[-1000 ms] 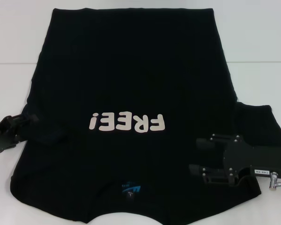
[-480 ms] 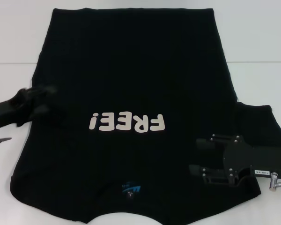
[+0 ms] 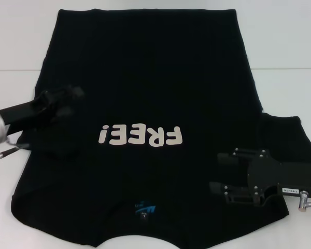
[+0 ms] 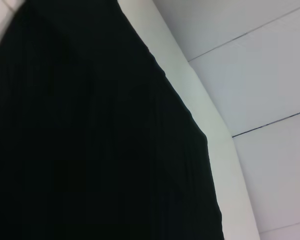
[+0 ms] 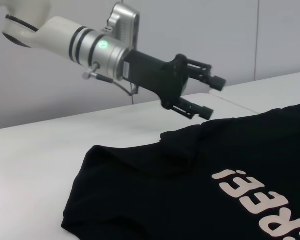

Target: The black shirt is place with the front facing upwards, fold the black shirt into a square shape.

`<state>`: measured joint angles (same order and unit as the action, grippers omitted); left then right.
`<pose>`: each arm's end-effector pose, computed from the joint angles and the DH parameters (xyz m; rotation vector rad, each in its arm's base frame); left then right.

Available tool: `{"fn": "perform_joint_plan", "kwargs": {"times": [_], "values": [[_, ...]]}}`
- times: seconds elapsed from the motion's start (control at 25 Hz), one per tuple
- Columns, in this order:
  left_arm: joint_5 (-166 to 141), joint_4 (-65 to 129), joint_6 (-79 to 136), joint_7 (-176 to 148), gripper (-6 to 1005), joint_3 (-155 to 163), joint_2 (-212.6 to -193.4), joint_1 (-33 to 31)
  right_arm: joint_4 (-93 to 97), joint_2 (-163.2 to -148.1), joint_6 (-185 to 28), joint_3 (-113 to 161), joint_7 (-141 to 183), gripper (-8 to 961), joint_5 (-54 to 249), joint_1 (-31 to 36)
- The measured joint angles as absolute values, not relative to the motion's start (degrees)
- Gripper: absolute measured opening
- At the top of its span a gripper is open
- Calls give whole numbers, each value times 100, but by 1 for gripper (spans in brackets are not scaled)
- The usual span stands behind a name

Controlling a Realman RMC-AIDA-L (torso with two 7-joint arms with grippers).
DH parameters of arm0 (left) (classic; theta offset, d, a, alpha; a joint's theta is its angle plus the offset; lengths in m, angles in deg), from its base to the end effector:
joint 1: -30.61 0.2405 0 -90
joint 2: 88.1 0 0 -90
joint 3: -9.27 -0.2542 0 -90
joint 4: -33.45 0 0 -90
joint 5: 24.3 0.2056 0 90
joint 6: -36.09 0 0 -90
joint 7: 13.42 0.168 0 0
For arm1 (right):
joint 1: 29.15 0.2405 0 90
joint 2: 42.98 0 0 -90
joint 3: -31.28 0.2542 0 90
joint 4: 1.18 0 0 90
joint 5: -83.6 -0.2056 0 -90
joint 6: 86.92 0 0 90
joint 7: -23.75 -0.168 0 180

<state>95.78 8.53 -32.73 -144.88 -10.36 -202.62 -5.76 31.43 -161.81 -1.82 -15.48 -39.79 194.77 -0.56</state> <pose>-0.3012 0.3975 0.0148 -1.7531 -1.9303 -0.9814 0.2598 0.3195 -0.0462 -2.7846 0.3479 0.6091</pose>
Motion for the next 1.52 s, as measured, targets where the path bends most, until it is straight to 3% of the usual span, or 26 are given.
{"fn": "perform_joint_plan", "kwargs": {"times": [0.32,0.48,1.52], "values": [[9585,800,-3707,-14772,745,-1032,-19942,169,3143,-16181,-205,-1548,-3979,758,19475,-46],[9665,781,-3730,-14823,743,-1025,-19895,386,3143,-16181,-220,-1548,-3979,758,19477,-33],[9910,955,-2710,-14902,735,-1191,-20037,162,3143,-16180,-184,-1548,-3998,757,19479,-12]]}}
